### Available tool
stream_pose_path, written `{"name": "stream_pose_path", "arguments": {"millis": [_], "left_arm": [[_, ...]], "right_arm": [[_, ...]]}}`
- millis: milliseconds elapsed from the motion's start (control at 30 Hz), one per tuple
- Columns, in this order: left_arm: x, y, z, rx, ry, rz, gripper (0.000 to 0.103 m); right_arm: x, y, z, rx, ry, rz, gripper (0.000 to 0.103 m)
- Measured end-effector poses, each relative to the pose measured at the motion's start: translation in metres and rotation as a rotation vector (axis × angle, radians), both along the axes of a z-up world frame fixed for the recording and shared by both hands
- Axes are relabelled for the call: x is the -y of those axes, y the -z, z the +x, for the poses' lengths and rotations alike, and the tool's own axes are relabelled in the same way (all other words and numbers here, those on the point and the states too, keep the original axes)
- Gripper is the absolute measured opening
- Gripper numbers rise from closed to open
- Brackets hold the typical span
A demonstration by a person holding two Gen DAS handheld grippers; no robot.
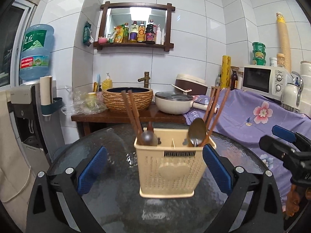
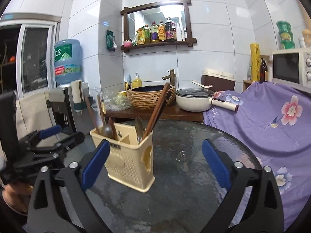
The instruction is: Organize utensils
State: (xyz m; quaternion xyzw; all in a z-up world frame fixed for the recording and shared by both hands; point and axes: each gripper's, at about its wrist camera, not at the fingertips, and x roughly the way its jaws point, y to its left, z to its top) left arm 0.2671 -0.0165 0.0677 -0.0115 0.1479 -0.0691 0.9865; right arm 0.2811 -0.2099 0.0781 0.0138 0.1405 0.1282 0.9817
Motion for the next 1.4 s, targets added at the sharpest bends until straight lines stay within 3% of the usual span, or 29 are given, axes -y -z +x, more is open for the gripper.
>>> {"name": "stream_pose_path", "arguments": {"millis": [133,267,500,667,767,1000,1200,1400], "left_arm": [[0.000,0.023,-0.037,0.010,0.015,0.062,0.096],[-0.002,0.044,-0.069,-0.031,-0.012,0.109,0.096],[-0.023,0.078,-0.130,-0.114,-0.036,-0.021,0.096],[-0.028,0.084,-0.178,-0.095,-0.075,0.001,0.096],[-0.029,0.083,-0.201,-0.074,-0.085,0.012,0.097],[-0.032,0.072,-0.239,-0.012,-0.096,-0.013,0.097],[-0.033,0.071,-0.244,0.006,-0.102,-0.037,0.097],[-0.033,0.073,-0.246,0.007,-0.106,-0.034,0.097]], "right_arm": [[-0.003,0.032,-0.033,-0.001,0.008,-0.047,0.097],[-0.004,0.066,-0.061,-0.063,0.006,-0.020,0.097],[-0.018,0.106,-0.121,-0.176,-0.082,0.029,0.097],[-0.028,0.105,-0.176,-0.062,-0.077,-0.025,0.097],[-0.030,0.096,-0.217,0.043,-0.086,-0.007,0.097],[-0.040,0.077,-0.268,0.187,-0.075,-0.015,0.097],[-0.044,0.079,-0.276,0.194,-0.060,-0.039,0.097],[-0.040,0.081,-0.275,0.170,-0.060,0.006,0.097]]}}
